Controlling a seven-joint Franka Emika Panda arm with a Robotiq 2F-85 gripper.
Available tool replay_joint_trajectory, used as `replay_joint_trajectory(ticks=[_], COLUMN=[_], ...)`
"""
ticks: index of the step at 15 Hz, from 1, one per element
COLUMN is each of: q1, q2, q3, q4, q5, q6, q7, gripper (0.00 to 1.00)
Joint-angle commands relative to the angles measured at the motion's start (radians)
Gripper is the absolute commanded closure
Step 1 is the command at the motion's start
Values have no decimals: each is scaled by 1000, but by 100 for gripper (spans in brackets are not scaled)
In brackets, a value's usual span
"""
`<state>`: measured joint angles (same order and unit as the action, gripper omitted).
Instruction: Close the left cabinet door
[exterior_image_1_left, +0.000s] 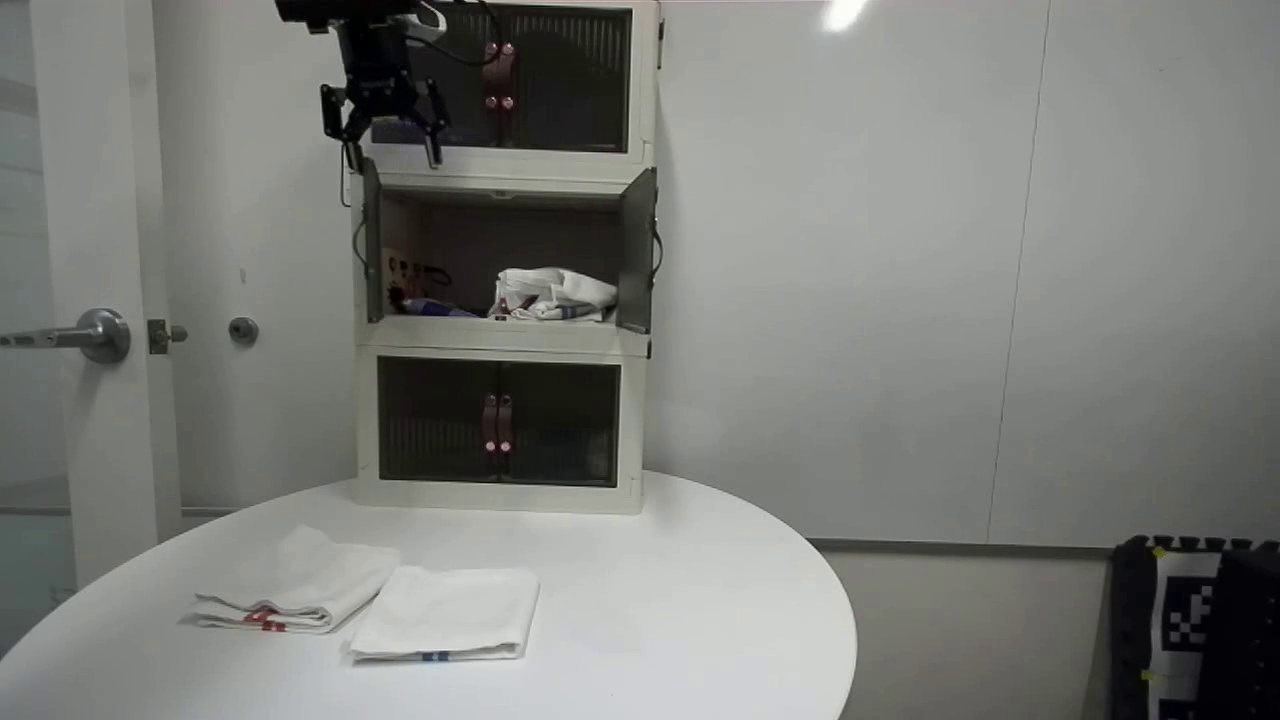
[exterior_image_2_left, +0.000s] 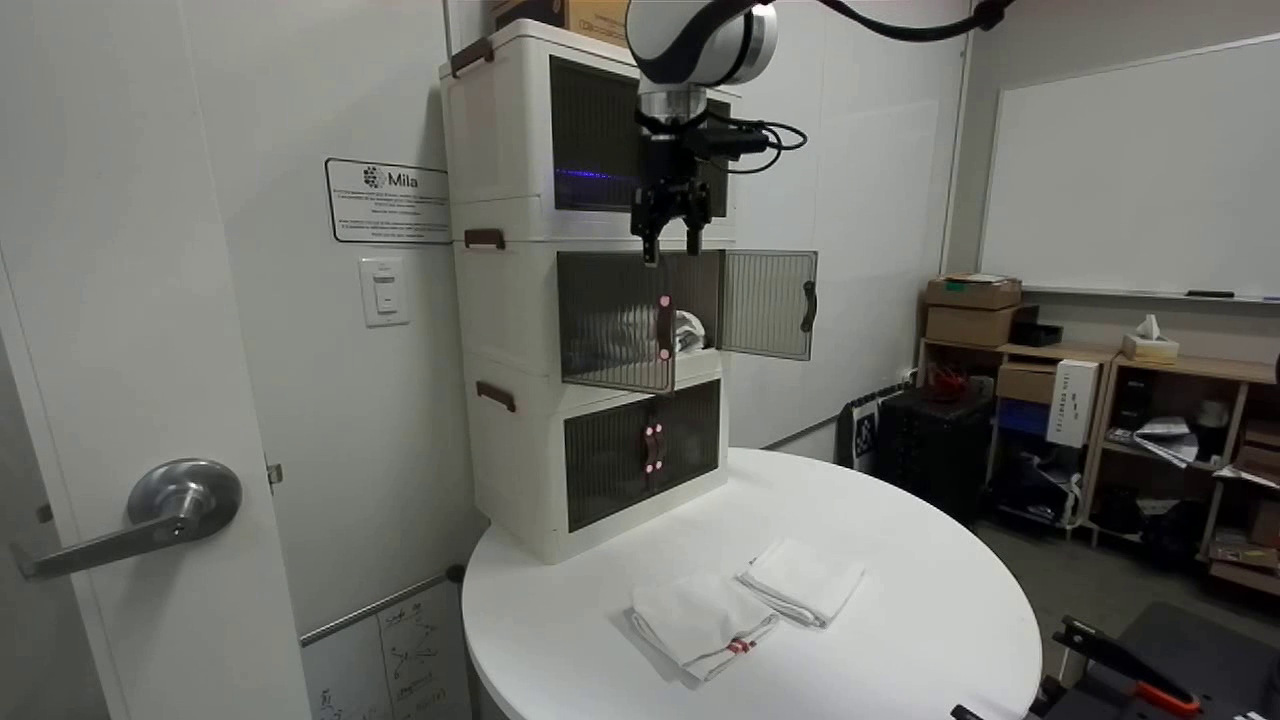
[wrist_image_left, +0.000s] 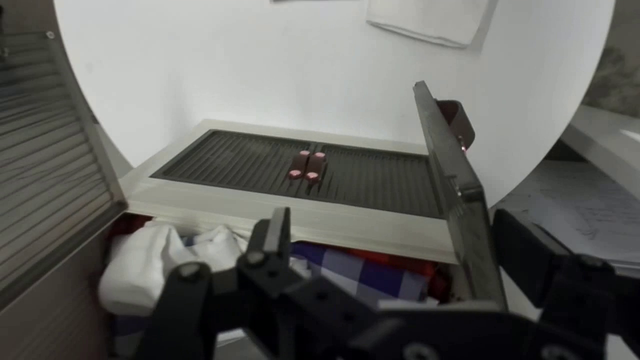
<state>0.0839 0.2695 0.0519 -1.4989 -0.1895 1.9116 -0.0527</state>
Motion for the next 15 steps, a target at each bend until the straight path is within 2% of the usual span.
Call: replay_joint_trajectory(ticks=[1,7,8,9,11,15], q1=[13,6,-3,-25,-56,-64], q2=[-36,-71,-82,-104,-147,-228], q3=[-36,-106,-104,-88,-64,-35], q4=[-63,-152,-168,-195,-258,-346], q5=[-109,-264,-243,-161,-31,150], q6=[127,265,247,218,241,213], q7=[150,447,433,344,201,-23], gripper=[0,0,0,0,0,0])
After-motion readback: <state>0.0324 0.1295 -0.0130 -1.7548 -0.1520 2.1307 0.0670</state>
